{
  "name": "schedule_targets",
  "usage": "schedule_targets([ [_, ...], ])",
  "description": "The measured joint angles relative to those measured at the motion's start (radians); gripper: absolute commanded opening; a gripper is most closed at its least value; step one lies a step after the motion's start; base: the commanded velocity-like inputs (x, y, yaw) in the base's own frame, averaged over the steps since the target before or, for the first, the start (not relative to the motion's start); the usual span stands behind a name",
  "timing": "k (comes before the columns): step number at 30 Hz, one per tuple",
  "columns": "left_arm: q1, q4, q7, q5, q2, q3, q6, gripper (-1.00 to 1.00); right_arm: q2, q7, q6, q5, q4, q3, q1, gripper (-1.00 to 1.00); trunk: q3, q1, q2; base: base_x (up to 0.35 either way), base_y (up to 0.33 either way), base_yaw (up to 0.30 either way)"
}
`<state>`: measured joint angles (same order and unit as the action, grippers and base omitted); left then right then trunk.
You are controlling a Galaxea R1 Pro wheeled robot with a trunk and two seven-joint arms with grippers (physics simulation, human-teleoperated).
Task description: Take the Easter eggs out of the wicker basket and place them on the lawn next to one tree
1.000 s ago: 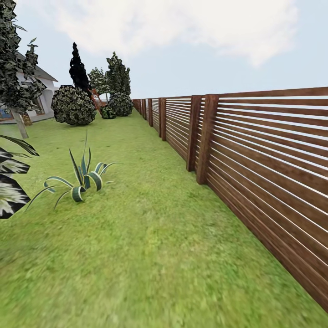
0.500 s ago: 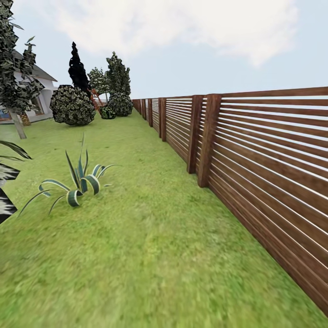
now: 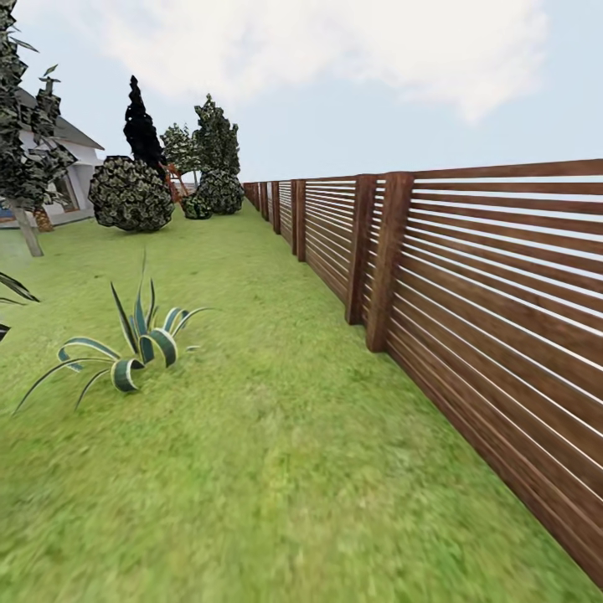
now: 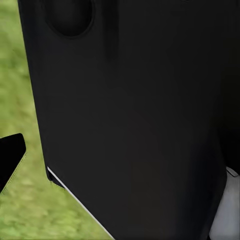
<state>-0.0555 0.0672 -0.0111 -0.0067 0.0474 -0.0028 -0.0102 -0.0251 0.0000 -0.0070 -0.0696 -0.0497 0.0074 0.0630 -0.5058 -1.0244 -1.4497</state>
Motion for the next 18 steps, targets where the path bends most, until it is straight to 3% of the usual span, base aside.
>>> schedule_targets([
  [14,0.0,0.0,0.0,0.0,0.0,0.0,0.0,1.0,-0.001,0.0,-0.001,0.0,0.0,0.0,0.0,1.0,0.0,0.0,0.0,0.335,0.0,0.002],
  [18,0.0,0.0,0.0,0.0,0.0,0.0,0.0,1.0,-0.001,0.0,-0.001,0.0,0.0,0.0,0.0,1.0,0.0,0.0,0.0,0.335,0.0,0.126],
])
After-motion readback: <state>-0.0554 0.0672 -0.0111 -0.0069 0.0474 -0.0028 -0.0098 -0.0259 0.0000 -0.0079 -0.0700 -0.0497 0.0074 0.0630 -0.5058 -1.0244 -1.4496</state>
